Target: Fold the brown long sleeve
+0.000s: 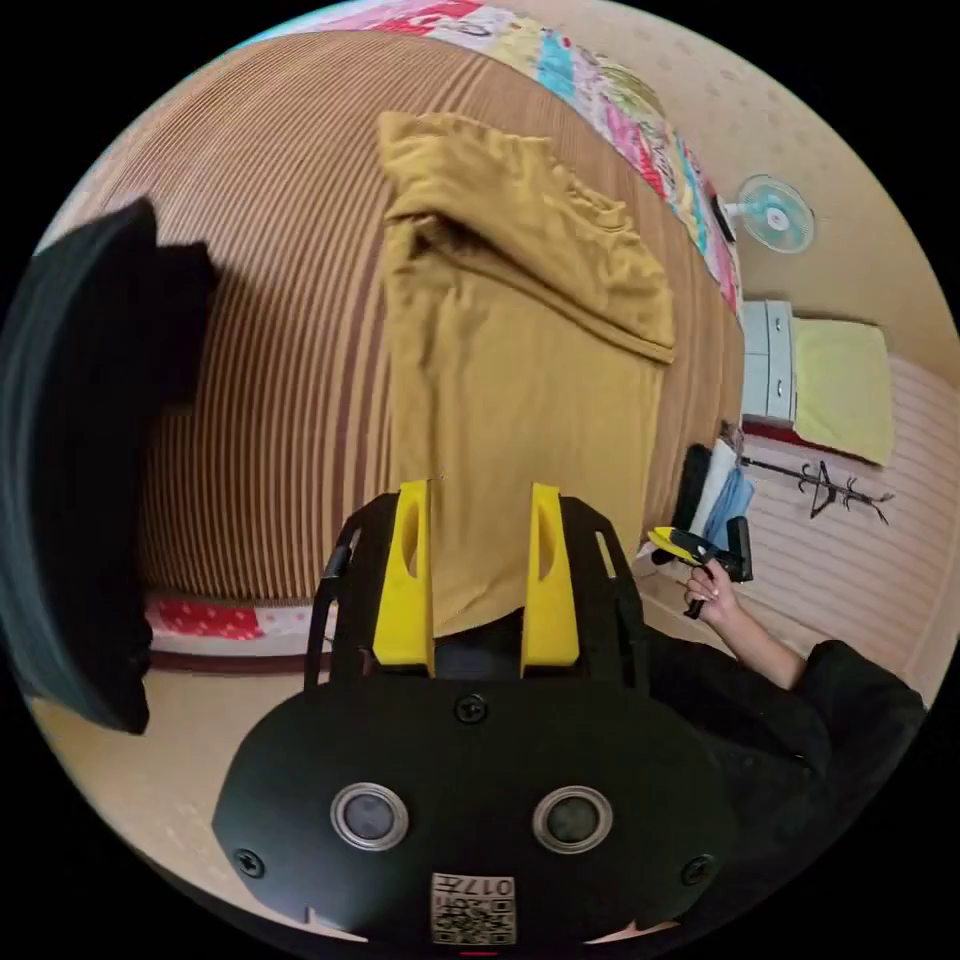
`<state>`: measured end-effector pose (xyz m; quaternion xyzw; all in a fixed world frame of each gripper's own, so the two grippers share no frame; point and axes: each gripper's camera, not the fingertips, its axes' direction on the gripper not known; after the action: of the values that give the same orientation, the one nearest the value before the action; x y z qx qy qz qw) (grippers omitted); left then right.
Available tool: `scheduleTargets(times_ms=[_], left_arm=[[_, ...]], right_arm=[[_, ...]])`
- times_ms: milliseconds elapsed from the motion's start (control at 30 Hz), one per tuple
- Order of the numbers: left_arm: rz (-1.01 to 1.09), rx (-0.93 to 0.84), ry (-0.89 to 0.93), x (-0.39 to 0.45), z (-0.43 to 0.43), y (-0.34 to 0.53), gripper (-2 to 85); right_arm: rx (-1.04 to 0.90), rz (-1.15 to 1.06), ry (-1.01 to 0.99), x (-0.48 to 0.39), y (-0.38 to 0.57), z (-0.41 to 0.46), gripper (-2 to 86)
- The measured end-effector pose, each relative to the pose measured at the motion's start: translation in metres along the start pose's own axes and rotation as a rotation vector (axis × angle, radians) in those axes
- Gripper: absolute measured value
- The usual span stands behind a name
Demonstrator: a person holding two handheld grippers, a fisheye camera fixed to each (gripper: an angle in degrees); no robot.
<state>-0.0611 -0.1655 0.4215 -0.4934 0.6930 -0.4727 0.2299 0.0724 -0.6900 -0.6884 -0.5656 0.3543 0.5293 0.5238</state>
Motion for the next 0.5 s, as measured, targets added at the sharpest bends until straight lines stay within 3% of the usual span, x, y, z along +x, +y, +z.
scheduleTargets(times_ms=[100,267,500], left_arm=[[-0.154,-0.035,0.029,-0.042,0.038,0.032,12.3],[-0.183,-0.073,0.076,-0.042,0.063,0.038,4.8],[0.034,0.118,0.170,0.022,-0.040,-0.024,3.8]], right_arm=[[-0.084,0.000,0.035,0.001,-0.003,0.008,9.1],[-0.177,-0.015,0.132,-0.013,0.002,0.007,4.7],[-0.006,-0.167,0.043,-0.058,-0.008,-0.071,3.7]])
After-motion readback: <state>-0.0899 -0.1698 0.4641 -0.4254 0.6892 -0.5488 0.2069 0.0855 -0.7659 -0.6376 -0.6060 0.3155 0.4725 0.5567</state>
